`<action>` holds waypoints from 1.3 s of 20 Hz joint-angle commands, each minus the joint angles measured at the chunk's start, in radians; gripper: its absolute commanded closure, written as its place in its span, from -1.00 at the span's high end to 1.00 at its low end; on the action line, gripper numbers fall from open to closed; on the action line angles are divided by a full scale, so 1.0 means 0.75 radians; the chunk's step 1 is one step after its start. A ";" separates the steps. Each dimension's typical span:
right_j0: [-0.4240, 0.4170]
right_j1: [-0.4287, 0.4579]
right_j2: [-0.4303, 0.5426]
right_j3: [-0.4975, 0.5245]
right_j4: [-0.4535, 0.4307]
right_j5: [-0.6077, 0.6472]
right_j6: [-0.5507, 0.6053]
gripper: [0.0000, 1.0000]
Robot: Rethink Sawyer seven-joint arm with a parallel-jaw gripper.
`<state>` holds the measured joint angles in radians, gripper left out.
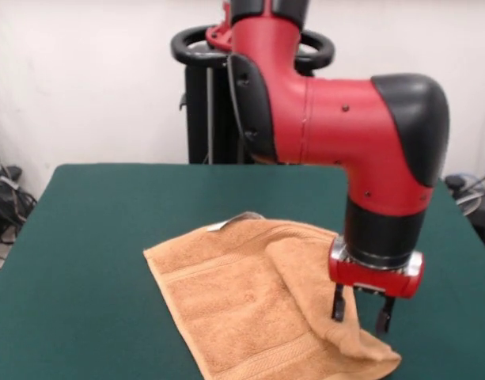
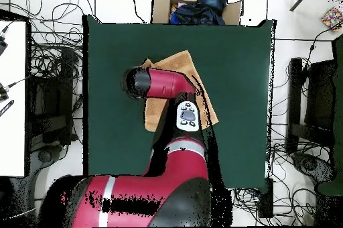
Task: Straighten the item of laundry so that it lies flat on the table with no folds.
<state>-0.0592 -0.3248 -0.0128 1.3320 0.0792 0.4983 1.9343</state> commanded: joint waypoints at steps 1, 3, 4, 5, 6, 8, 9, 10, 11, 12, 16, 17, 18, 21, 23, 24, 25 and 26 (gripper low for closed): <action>-0.028 0.111 0.199 -0.073 0.039 0.020 0.067 1.00; -0.030 0.131 0.226 -0.092 0.048 0.008 0.078 1.00; -0.034 0.119 0.238 -0.077 0.051 0.003 0.083 1.00; -0.034 0.106 0.245 -0.066 0.059 0.009 0.096 1.00; -0.030 0.089 0.248 -0.054 0.063 0.019 0.106 1.00; -0.027 0.039 0.251 -0.026 0.078 0.077 0.125 1.00; -0.025 0.013 0.249 -0.015 0.085 0.108 0.133 1.00; -0.018 -0.016 0.239 -0.006 0.088 0.140 0.141 1.00; -0.006 -0.041 0.215 -0.001 0.081 0.163 0.150 1.00; -0.003 -0.048 0.204 -0.003 0.076 0.168 0.152 1.00; 0.017 0.004 0.164 -0.073 0.053 0.208 0.149 1.00; 0.035 0.020 0.134 -0.109 0.039 0.234 0.154 1.00; 0.059 0.027 0.094 -0.142 0.026 0.268 0.173 1.00; 0.168 0.021 -0.137 -0.263 -0.089 0.355 0.229 1.00; 0.206 0.042 -0.236 -0.311 -0.124 0.392 0.273 1.00; 0.219 0.065 -0.268 -0.333 -0.134 0.382 0.290 1.00; 0.228 0.084 -0.286 -0.344 -0.137 0.374 0.306 1.00; 0.233 0.102 -0.297 -0.354 -0.134 0.360 0.318 1.00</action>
<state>0.0473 -0.3163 -0.0850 1.1696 0.0397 0.6640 1.9343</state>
